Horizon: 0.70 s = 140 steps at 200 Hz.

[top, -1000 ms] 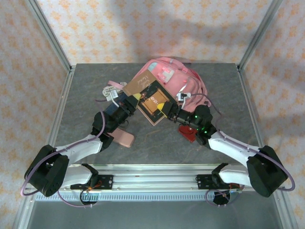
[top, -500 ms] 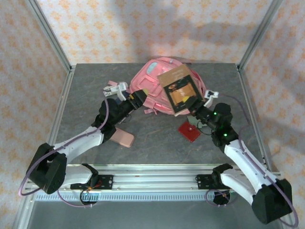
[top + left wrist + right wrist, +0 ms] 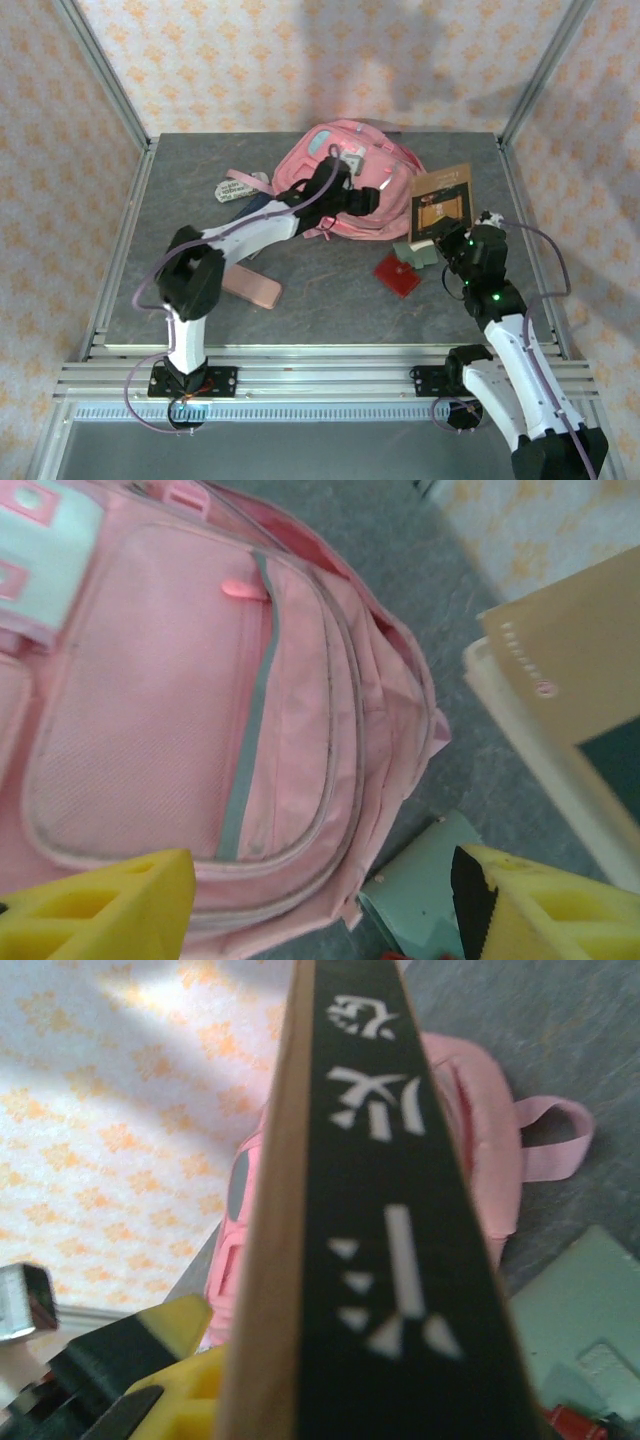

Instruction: Pack books, pencil case, and school supplies into a backpack

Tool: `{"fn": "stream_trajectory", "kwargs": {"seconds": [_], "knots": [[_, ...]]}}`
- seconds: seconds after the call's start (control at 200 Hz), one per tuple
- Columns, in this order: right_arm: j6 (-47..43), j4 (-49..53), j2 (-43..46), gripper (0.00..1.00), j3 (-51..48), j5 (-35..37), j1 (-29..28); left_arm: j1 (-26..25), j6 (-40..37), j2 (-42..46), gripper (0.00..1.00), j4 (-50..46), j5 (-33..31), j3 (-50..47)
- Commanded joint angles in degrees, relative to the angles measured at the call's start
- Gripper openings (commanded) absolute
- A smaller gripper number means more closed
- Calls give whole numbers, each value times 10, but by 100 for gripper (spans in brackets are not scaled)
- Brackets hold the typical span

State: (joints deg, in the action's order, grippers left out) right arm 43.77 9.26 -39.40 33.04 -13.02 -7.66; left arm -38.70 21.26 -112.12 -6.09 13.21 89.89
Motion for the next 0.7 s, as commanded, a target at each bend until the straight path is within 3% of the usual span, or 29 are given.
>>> {"fn": "stream_trajectory", "kwargs": {"seconds": [0.0, 0.265, 0.491, 0.611, 0.696], "knots": [[-18, 6, 30, 0, 37, 70, 4, -11, -57, -62, 71, -108, -39, 85], [-30, 55, 70, 0, 47, 120, 7, -46, -130, -212, 78, -191, -152, 276], [-32, 72, 78, 0, 50, 122, 7, -74, -187, -295, 83, -217, -268, 368], [-27, 70, 80, 0, 50, 114, 7, -79, -212, -322, 78, -206, -353, 376], [-24, 69, 79, 0, 51, 108, 6, -80, -229, -335, 67, -197, -374, 373]]}}
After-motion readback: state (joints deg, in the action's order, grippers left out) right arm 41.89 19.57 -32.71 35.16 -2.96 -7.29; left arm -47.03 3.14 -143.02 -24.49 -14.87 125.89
